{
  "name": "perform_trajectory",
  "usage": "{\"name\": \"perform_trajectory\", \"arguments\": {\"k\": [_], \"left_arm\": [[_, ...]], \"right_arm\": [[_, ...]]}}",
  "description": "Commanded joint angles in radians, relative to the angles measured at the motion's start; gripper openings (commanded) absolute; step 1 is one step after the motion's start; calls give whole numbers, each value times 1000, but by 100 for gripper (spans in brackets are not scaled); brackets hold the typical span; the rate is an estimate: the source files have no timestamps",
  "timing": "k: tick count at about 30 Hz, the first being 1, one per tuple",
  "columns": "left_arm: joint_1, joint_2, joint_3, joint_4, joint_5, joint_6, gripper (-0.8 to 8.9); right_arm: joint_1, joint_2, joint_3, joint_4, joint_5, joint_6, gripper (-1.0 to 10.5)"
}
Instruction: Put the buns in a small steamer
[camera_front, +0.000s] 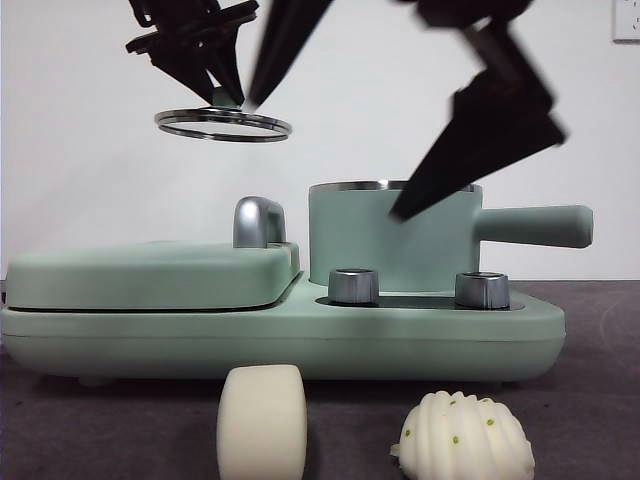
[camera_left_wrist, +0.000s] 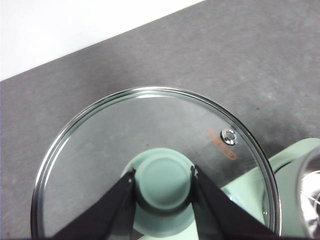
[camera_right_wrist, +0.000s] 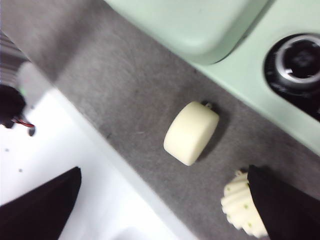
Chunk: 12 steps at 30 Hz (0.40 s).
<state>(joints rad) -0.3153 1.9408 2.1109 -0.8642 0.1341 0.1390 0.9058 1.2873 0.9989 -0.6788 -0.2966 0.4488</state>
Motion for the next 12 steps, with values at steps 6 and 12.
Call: {"name": "perform_trajectory", "arguments": {"k": [6,12], "left_arm": [[27,10,41,19,5,8,48],[29,10,41,19,6,7,47]], "right_arm": [[89,229,107,6,98,19,525],[106,341,127,13,119,24,524]]}}
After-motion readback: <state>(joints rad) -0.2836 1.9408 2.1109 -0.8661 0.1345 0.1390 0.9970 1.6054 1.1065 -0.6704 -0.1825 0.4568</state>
